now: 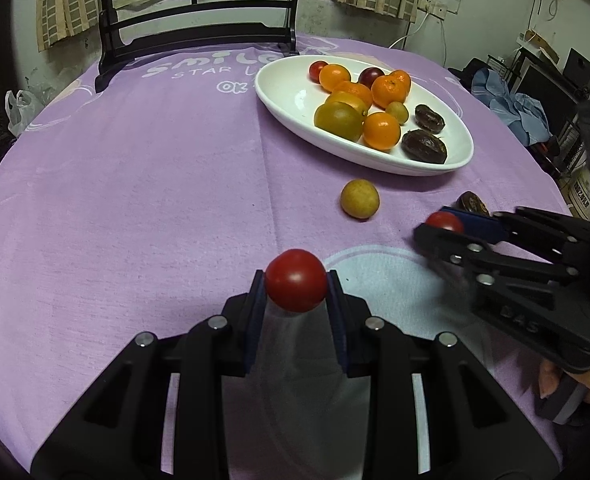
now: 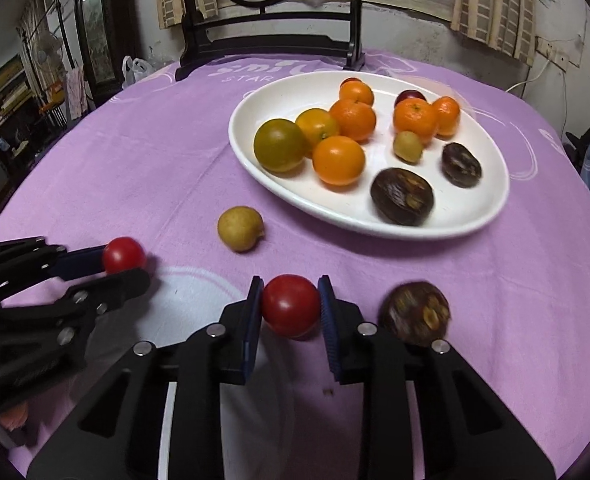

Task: Organize fruits
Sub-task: 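Carry both red tomatoes over the plate and open both tools, then grasp the last brown mangosteen with the right tool while the left tool grasps a yellow tomato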

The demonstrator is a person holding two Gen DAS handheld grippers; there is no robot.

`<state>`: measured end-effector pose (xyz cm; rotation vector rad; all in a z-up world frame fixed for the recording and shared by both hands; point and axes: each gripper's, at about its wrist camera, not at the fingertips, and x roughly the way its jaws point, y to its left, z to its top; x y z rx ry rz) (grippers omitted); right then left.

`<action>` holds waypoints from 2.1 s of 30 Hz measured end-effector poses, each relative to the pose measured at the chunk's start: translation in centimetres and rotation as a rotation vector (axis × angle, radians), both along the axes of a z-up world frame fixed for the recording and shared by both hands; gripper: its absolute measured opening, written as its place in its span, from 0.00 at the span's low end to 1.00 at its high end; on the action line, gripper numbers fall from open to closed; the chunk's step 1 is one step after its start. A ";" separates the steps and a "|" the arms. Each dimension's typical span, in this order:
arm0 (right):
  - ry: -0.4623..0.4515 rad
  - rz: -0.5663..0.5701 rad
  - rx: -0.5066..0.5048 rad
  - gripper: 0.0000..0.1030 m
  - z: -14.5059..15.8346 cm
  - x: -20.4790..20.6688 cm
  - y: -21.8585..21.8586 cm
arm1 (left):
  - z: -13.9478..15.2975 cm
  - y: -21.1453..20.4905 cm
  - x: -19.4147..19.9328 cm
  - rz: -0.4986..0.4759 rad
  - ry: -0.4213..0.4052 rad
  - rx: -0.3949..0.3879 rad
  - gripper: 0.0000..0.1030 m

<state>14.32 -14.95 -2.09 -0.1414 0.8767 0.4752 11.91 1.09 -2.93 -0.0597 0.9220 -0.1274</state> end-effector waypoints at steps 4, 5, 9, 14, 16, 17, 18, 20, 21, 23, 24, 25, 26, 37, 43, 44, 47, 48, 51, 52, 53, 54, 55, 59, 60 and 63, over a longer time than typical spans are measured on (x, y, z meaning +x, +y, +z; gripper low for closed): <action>-0.041 0.006 0.015 0.27 1.5 -1.8 -1.5 | 0.3 -0.4 -0.1 -0.004 -0.010 0.003 0.29; -0.051 0.007 0.018 0.27 1.9 -2.1 -1.7 | 0.6 -0.5 -0.2 0.000 -0.015 0.005 0.29; -0.101 0.012 0.030 0.28 3.9 -2.2 -2.7 | 2.6 -1.1 0.0 -0.020 -0.040 -0.016 0.29; -0.165 -0.016 0.056 0.28 6.3 0.3 -3.5 | 5.6 -2.9 2.8 -0.039 -0.088 0.023 0.29; -0.174 -0.030 0.066 0.28 6.7 1.8 -3.7 | 6.5 -3.5 4.5 -0.036 -0.101 0.040 0.29; -0.175 -0.037 0.066 0.28 6.7 2.4 -3.7 | 6.7 -3.7 5.3 -0.035 -0.104 0.042 0.29; -0.177 -0.046 0.063 0.28 6.6 3.5 -3.6 | 6.8 -3.9 6.2 -0.033 -0.107 0.042 0.29; -0.168 -0.053 0.057 0.28 6.1 5.0 -3.4 | 6.7 -4.0 7.9 -0.018 -0.102 0.043 0.29; -0.164 -0.057 0.053 0.28 5.9 5.4 -3.3 | 6.4 -4.0 8.8 -0.005 -0.095 0.047 0.29; -0.153 -0.060 0.034 0.28 5.1 6.9 -2.9 | 5.9 -4.0 10.2 0.007 -0.083 0.052 0.29; -0.149 -0.066 0.030 0.28 4.7 7.6 -2.8 | 5.6 -4.1 10.8 0.011 -0.080 0.053 0.29; -0.142 -0.071 0.028 0.28 4.3 8.1 -2.8 | 5.4 -4.1 11.2 0.015 -0.078 0.052 0.29; -0.134 -0.076 0.025 0.28 4.0 8.6 -2.8 | 5.2 -4.2 11.7 0.020 -0.074 0.050 0.30; -0.143 -0.121 0.001 0.59 3.0 9.1 -3.7 | 4.7 -4.0 12.8 0.057 -0.087 0.056 0.51; -0.130 -0.100 0.012 0.59 3.5 7.0 -4.4 | 5.6 -4.4 10.4 0.033 -0.124 0.076 0.56; -0.128 -0.098 0.013 0.59 3.6 6.6 -4.5 | 5.7 -4.5 10.0 0.030 -0.128 0.073 0.57; -0.130 -0.090 0.009 0.59 3.7 5.2 -4.8 | 5.7 -4.6 8.5 0.029 -0.133 0.074 0.58; -0.133 -0.090 0.005 0.59 3.7 4.6 -4.9 | 5.7 -4.7 8.1 0.027 -0.134 0.076 0.58; -0.128 -0.089 0.012 0.59 3.7 3.4 -5.2 | 5.6 -4.9 6.7 0.020 -0.131 0.073 0.58; -0.126 -0.090 0.013 0.59 3.7 2.9 -5.4 | 5.5 -5.0 6.1 0.018 -0.128 0.072 0.58; -0.125 -0.091 0.012 0.59 3.6 2.5 -5.5 | 5.4 -5.0 5.8 0.016 -0.127 0.070 0.58; -0.124 -0.091 0.010 0.59 3.5 2.2 -5.7 | 5.4 -5.0 5.4 0.014 -0.126 0.069 0.59; -0.123 -0.092 0.006 0.59 3.4 1.8 -5.8 | 5.3 -5.0 5.0 0.014 -0.124 0.069 0.59; -0.107 -0.101 0.000 0.59 2.9 0.4 -6.5 | 5.0 -5.0 3.6 0.013 -0.116 0.059 0.60; -0.103 -0.104 -0.003 0.59 2.8 0.1 -6.6 | 4.9 -5.0 3.3 0.014 -0.115 0.057 0.62; -0.091 -0.108 -0.009 0.59 2.4 -0.5 -7.0 | 4.5 -4.8 2.2 0.017 -0.110 0.053 0.64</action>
